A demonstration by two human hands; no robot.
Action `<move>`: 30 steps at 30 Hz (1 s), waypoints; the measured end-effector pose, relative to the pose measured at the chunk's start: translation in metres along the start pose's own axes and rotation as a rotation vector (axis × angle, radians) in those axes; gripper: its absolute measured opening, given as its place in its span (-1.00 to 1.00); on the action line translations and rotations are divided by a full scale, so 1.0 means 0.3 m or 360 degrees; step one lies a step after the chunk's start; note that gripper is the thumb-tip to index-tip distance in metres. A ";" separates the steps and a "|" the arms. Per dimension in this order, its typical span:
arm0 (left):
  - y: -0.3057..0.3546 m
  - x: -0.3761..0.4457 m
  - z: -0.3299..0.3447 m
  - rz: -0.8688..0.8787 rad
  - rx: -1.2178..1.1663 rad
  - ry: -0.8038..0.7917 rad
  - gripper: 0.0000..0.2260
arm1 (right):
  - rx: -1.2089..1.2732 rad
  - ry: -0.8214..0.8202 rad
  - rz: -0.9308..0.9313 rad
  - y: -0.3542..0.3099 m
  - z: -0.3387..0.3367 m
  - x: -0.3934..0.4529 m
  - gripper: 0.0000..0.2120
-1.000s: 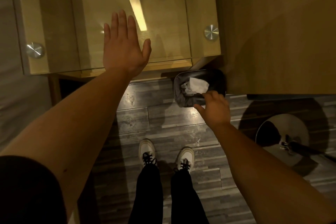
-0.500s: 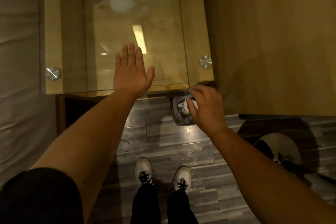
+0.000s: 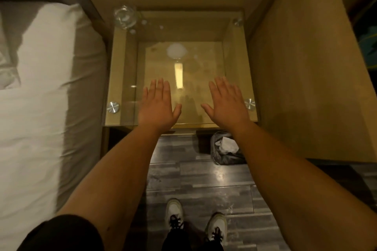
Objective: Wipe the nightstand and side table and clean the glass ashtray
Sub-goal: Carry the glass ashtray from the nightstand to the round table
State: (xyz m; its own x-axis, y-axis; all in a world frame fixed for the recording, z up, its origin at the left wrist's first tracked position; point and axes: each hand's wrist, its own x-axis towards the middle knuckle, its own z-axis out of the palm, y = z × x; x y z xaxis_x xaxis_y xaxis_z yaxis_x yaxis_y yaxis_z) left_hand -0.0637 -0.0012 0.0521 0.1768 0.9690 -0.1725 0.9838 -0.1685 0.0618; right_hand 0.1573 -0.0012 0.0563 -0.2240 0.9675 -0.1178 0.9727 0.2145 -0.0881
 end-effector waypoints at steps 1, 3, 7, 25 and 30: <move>-0.018 -0.008 -0.004 -0.0003 0.0008 0.0022 -0.28 | -0.0016 -0.0001 -0.0007 -0.019 -0.011 0.016 -0.30; -0.051 -0.022 -0.009 -0.0022 0.0005 0.0051 -0.26 | -0.0040 -0.0008 -0.0037 -0.057 -0.027 0.039 -0.29; -0.114 -0.031 -0.030 -0.0056 0.0001 0.0077 -0.24 | -0.0039 -0.0009 -0.0085 -0.139 -0.056 0.089 -0.29; -0.454 0.150 -0.104 -0.0217 -0.0018 0.0119 -0.25 | 0.0038 0.0017 -0.0280 -0.338 -0.102 0.500 -0.24; -0.505 0.292 -0.101 -0.0296 -0.0086 0.0099 -0.25 | 0.0081 -0.0029 -0.0330 -0.333 -0.080 0.688 -0.23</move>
State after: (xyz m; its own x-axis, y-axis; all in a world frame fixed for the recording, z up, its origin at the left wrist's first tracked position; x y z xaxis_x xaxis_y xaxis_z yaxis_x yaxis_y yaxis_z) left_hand -0.1982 0.1146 0.0575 -0.0116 0.9921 -0.1250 0.9959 0.0227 0.0876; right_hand 0.0153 0.1803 0.0647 -0.4202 0.9008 -0.1095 0.9017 0.4010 -0.1619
